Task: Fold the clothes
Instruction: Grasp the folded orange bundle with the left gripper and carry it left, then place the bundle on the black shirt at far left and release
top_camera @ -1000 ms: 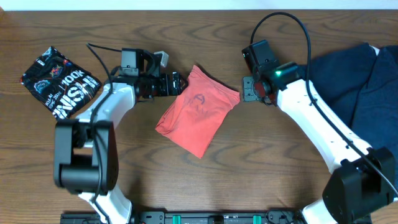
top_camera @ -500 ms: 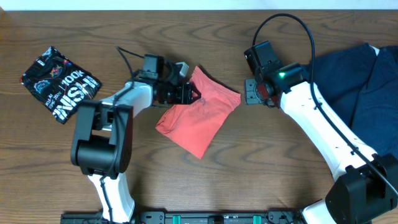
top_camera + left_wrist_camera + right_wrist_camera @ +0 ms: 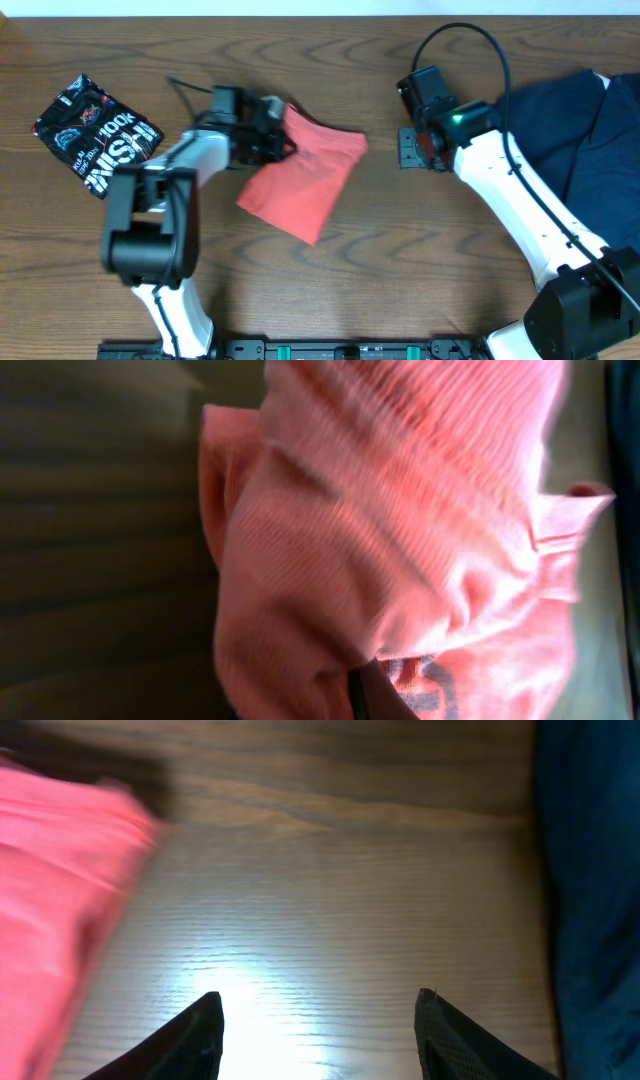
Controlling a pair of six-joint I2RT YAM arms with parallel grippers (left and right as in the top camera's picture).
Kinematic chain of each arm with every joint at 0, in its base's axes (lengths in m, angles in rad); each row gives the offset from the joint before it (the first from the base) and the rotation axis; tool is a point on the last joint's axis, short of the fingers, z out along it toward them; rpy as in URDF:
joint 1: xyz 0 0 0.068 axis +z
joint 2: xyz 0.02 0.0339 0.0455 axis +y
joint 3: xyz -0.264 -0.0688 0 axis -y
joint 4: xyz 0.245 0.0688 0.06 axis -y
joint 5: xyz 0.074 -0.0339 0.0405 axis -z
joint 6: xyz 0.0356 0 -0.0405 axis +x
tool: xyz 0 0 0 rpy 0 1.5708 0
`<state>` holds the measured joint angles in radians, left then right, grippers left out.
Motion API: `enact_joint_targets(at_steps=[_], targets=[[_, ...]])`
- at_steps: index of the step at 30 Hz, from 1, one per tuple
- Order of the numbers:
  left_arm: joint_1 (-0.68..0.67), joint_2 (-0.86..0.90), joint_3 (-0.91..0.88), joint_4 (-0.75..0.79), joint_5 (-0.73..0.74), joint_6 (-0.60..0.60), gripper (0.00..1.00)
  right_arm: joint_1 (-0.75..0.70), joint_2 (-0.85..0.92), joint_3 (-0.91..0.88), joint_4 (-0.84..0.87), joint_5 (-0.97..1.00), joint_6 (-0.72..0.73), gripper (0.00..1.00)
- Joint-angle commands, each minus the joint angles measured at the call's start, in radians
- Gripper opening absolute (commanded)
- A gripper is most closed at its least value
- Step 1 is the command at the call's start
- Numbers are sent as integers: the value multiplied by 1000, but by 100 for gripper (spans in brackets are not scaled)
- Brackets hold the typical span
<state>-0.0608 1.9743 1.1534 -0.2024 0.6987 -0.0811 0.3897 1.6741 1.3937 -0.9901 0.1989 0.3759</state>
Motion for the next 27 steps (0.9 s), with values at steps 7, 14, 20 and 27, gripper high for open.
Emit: enact_joint_targets(at_steps=[7, 14, 20, 27], targets=[[335, -264, 10, 26, -128, -32, 6, -87, -58, 7, -24, 11, 31, 59], [550, -303, 10, 148, -128, -117, 6, -114, -66, 7, -34, 10, 31, 59], [648, -301, 10, 249, -152, -124, 9, -115, -66, 7, -35, 11, 31, 60], [685, -292, 10, 304, -258, -123, 12, -116, -66, 7, -33, 11, 31, 60]])
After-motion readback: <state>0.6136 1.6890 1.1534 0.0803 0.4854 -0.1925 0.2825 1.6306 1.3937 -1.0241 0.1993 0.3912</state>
